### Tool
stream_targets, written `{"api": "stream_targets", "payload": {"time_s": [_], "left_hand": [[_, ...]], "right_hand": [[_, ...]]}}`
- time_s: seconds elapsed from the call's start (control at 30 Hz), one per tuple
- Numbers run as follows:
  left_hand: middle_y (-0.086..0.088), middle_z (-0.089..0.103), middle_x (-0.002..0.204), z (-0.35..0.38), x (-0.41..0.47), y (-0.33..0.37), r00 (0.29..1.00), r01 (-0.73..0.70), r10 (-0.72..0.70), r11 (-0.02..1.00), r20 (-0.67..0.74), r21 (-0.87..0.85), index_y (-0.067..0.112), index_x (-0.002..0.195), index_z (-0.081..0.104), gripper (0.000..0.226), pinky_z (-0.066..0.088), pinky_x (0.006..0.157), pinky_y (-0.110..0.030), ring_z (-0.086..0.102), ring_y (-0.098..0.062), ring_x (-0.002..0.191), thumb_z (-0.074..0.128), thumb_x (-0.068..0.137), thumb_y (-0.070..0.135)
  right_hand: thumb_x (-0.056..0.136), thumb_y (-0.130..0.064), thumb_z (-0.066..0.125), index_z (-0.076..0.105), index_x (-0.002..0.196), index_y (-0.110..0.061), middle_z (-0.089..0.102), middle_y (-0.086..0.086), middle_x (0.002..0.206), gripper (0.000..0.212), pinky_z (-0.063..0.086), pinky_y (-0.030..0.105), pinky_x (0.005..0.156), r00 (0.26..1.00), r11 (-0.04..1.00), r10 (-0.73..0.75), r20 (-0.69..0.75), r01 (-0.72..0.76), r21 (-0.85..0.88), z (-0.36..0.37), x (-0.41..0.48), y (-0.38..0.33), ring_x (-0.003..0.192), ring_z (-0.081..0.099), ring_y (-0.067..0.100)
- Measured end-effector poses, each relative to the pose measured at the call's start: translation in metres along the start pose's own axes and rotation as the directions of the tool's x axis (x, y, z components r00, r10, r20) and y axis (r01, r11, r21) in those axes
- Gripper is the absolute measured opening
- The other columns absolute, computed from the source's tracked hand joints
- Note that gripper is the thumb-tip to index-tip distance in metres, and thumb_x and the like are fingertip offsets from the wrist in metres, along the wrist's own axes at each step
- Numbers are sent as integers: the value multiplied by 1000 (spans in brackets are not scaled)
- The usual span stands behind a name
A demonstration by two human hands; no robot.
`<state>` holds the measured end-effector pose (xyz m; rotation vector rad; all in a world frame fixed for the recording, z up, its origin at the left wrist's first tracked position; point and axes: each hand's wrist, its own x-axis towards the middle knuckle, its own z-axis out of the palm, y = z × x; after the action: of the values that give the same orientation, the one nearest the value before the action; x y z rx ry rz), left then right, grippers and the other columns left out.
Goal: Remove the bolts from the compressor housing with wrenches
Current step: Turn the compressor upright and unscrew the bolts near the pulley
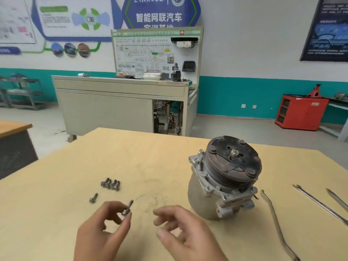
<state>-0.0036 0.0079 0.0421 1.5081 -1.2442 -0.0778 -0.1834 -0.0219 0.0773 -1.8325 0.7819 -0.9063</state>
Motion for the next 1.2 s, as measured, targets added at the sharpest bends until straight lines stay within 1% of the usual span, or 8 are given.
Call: {"api": "stream_targets", "payload": {"time_s": [0.23, 0.5, 0.7, 0.9, 1.0, 1.07, 1.13, 1.2], "left_hand": [[20, 65, 72, -37, 45, -87, 969, 211, -240, 926, 56, 312, 36, 69, 58, 30, 46, 65, -28, 62, -1, 74, 79, 75, 15], [12, 42, 97, -21, 78, -113, 983, 6, -106, 839, 152, 545, 29, 83, 68, 13, 32, 65, -27, 37, -11, 95, 76, 77, 36], [1, 50, 99, -17, 82, -116, 990, 12, -91, 822, 110, 570, 25, 83, 73, 20, 39, 76, -35, 46, -28, 96, 83, 70, 37], [1, 50, 112, -22, 64, -93, 971, -38, -44, 943, 236, 332, 27, 104, 70, 38, 36, 94, -34, 44, -27, 110, 85, 69, 19], [16, 58, 103, -9, 39, -44, 954, -166, 150, 985, 258, 41, 35, 90, 68, 21, 37, 85, -13, 56, -8, 102, 79, 75, 26], [17, 61, 97, 8, 17, -4, 908, -253, 287, 956, 306, -148, 38, 87, 67, 13, 40, 72, -7, 60, -2, 89, 67, 74, 40], [17, 62, 95, 34, -6, 28, 822, -295, 404, 905, 401, -307, 36, 93, 66, 19, 41, 66, -7, 61, 0, 82, 65, 74, 40], [15, 60, 92, 71, -23, 64, 630, -222, 394, 917, 669, -331, 36, 91, 66, 10, 41, 68, -9, 59, 2, 82, 64, 81, 39]], "right_hand": [[93, -17, 51, 57, 115, -10, 67, 8, 93, 24, 44, 15, 63, 928, 925, 372, 15, -372, 74, 121, 131, 39, 71, 62, 9], [83, -7, 53, 73, 94, -11, 71, 3, 101, 23, 45, 14, 83, 934, 921, 355, -38, -356, -158, 137, 170, 64, 97, 65, 15], [87, -4, 49, 64, 116, -11, 63, 3, 121, 33, 43, 29, 100, 910, 913, 407, 79, -404, -52, 125, 149, 52, 114, 57, 15], [84, -12, 56, 65, 103, -27, 66, -11, 102, 27, 45, 17, 89, 970, 985, 96, 224, -125, 118, 60, 34, 10, 99, 60, 1], [72, -13, 58, 72, 81, -29, 66, -9, 80, 24, 43, 13, 69, 947, 972, -215, -240, 233, 46, 2, -20, -3, 72, 58, 6], [73, 0, 53, 68, 79, -31, 62, -9, 82, 35, 42, 12, 72, 712, 932, -360, -603, 295, -208, -43, -35, 7, 79, 57, 8], [80, 0, 56, 64, 84, -35, 57, -10, 92, 35, 42, 17, 78, 570, 940, -309, -761, 63, -334, -93, -31, 29, 93, 56, 12], [83, -6, 63, 59, 107, -24, 52, 2, 113, 30, 40, 30, 91, 593, 884, -42, -804, -352, -306, -141, -19, 61, 111, 50, 26]]}}
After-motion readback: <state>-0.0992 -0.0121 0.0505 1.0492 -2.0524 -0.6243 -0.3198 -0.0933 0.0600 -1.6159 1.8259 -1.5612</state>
